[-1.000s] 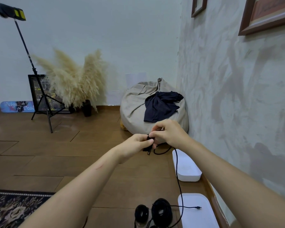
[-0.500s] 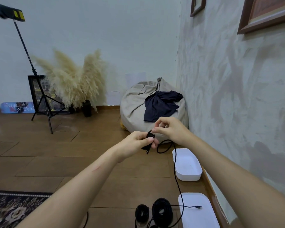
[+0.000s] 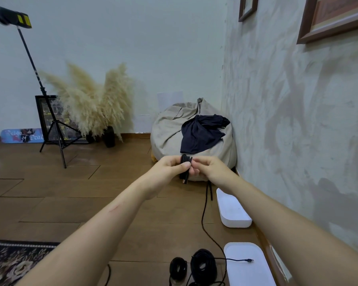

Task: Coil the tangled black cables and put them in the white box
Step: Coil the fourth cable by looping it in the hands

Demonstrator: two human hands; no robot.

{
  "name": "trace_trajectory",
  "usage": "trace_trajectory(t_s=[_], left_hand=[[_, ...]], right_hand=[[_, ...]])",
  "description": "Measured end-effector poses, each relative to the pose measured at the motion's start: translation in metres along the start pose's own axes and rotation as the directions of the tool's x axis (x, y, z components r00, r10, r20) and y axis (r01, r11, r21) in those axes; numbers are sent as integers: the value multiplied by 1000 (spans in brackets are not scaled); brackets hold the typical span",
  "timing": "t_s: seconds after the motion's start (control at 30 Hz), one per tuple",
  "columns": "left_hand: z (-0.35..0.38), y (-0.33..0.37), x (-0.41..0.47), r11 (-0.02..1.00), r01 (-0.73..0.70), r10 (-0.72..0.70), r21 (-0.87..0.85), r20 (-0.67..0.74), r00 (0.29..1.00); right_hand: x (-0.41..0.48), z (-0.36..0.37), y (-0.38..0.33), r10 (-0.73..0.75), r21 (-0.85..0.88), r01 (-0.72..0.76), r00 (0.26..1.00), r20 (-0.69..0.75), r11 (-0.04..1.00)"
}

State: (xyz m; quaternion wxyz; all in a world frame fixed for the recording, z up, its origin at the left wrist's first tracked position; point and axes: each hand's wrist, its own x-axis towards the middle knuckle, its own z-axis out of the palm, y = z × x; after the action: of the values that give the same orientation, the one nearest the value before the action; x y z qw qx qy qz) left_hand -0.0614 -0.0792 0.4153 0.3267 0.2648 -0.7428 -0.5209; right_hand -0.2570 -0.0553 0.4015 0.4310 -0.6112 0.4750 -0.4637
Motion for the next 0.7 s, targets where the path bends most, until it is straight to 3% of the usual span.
trace_trajectory(t_s=[0.2, 0.37, 0.43, 0.57, 0.7], left_hand=[[3, -9, 5, 980, -15, -21, -198, -180, 983], [0, -13, 11, 955, -40, -76, -294, -374, 924], [-9, -18, 14, 968, -55, -64, -243, -455, 888], [-13, -28, 12, 1000, 0, 12, 23, -538, 843], [-5, -36, 11, 939, 89, 75, 332, -451, 889]], right_hand=[[1, 28, 12, 21, -153, -10, 997, 69, 988], [0, 55, 11, 96, -229, -56, 981, 167, 972], [0, 60, 10, 114, -282, -50, 971, 213, 958], [2, 56, 0, 97, -341, -7, 964, 249, 940], [3, 39, -9, 124, -354, -22, 955, 268, 935]])
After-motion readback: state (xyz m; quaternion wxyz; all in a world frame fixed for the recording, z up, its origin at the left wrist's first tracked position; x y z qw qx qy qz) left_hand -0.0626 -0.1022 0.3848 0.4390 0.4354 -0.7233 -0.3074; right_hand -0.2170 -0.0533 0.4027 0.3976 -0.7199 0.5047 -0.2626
